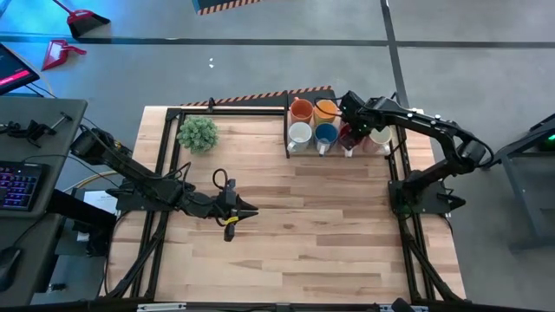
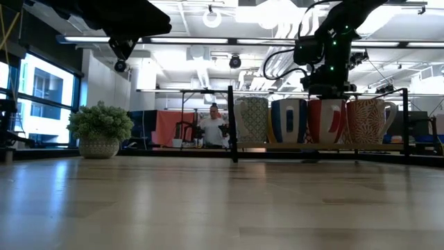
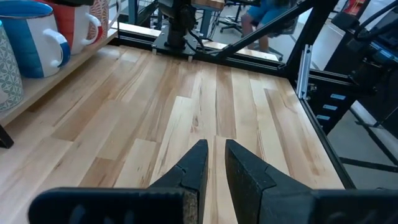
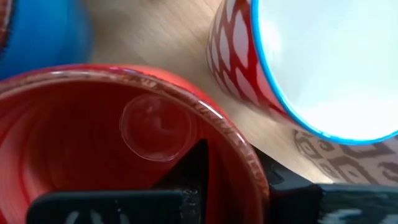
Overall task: Place coffee mugs
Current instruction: Put the red mug on the shelf
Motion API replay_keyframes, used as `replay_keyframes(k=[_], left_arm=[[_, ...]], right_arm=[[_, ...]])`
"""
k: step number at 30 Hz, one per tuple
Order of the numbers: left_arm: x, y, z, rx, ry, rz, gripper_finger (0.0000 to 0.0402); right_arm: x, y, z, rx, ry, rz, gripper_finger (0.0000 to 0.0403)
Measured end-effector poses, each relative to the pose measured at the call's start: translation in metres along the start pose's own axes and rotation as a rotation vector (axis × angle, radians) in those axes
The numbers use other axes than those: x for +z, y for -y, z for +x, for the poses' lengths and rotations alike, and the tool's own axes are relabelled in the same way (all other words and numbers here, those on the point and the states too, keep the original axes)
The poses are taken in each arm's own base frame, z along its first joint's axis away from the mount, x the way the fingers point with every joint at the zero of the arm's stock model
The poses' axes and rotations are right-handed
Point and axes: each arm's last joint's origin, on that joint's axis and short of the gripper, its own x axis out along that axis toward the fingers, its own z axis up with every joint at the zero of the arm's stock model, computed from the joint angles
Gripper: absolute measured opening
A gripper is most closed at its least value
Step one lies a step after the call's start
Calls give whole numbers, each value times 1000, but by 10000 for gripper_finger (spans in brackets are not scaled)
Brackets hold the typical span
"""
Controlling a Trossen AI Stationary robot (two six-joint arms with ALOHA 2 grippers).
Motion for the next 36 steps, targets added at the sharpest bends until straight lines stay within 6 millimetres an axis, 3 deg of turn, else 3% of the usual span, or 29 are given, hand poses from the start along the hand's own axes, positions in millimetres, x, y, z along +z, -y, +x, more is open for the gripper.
replay_keyframes(k=[23, 36], left_arm=[[1, 0, 0, 0, 6, -3, 47], [1, 0, 0, 0, 6, -3, 47]], right_arm=[[-1, 0, 0, 17, -5, -45, 51], [1, 2, 0, -70, 11, -1, 120]])
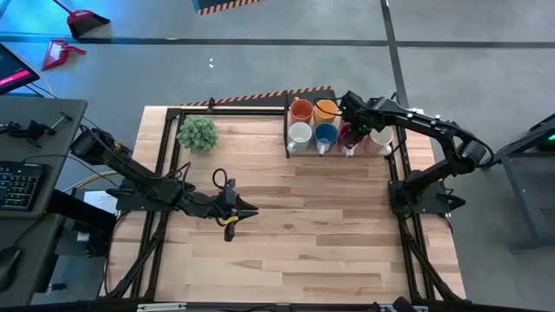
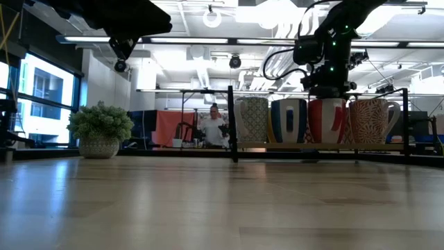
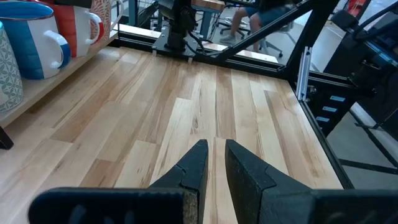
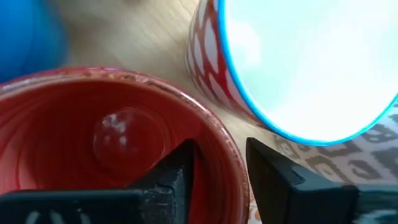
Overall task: Place coffee mugs
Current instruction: Put the red mug on the shelf, then return to Home Position
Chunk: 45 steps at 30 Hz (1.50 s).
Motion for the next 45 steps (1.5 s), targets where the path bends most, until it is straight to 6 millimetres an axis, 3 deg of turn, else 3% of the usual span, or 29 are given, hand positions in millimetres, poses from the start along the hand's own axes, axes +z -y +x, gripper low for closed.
replay_keyframes(k=[11, 22, 28, 35, 40, 45], left_arm=[[0, 0, 0, 3, 1, 0, 47], [0, 0, 0, 3, 1, -1, 47], [0, 0, 0, 3, 1, 0, 47], [1, 0, 0, 3, 12, -5, 47], [8, -1, 1, -6, 70, 18, 47], [11, 0, 1, -13, 95, 41, 47]], right_arm=[[5, 1, -9, 46, 12, 9, 122], [32, 14, -78, 113, 125, 68, 122], [24, 12, -112, 193, 56, 63, 122], [-2, -27, -146, 466, 104, -10, 122], [-31, -76, -192, 689, 302, -238, 122], [-72, -125, -230, 704, 544, -390, 122]])
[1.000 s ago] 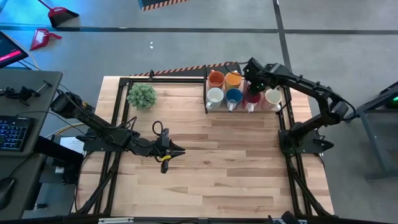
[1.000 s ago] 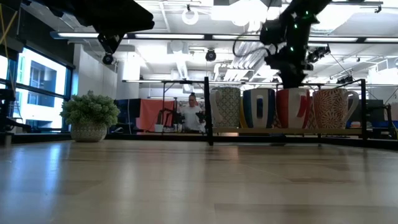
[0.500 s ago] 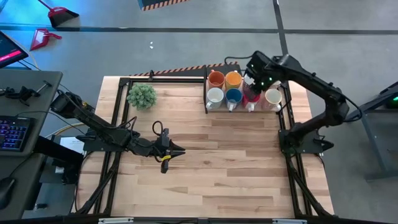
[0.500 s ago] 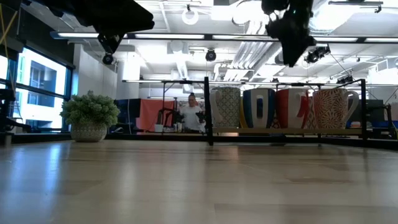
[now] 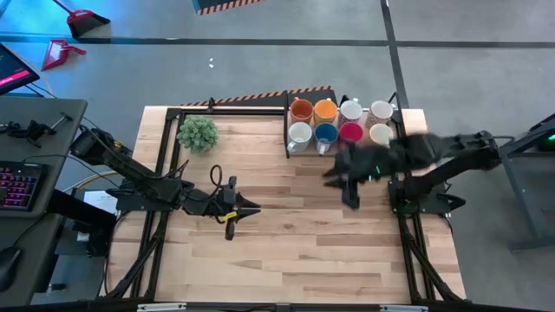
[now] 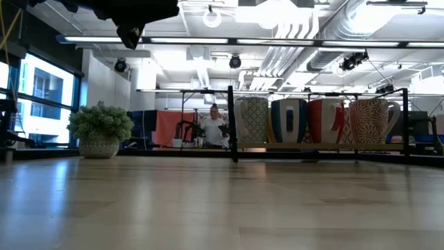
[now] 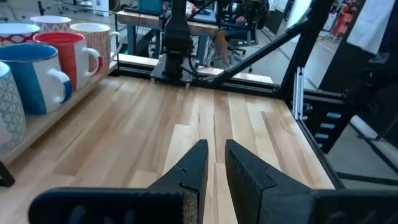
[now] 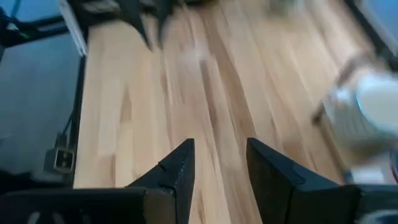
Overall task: Place coffee mugs
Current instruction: Return to Home Position
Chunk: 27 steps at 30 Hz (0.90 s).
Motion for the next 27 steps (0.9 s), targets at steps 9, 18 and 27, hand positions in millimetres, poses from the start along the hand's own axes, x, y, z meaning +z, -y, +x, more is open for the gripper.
replay_keyframes(k=[9, 18, 27], left_arm=[[7, 2, 0, -33, 63, 80, 47], [9, 1, 0, 7, 89, 111, 47], [6, 1, 0, 16, 66, 122, 47]], right_arm=[[-71, -50, 79, -12, 185, 24, 122], [-95, -41, 106, -15, 259, 45, 122], [-98, -42, 107, 29, 214, 30, 122]])
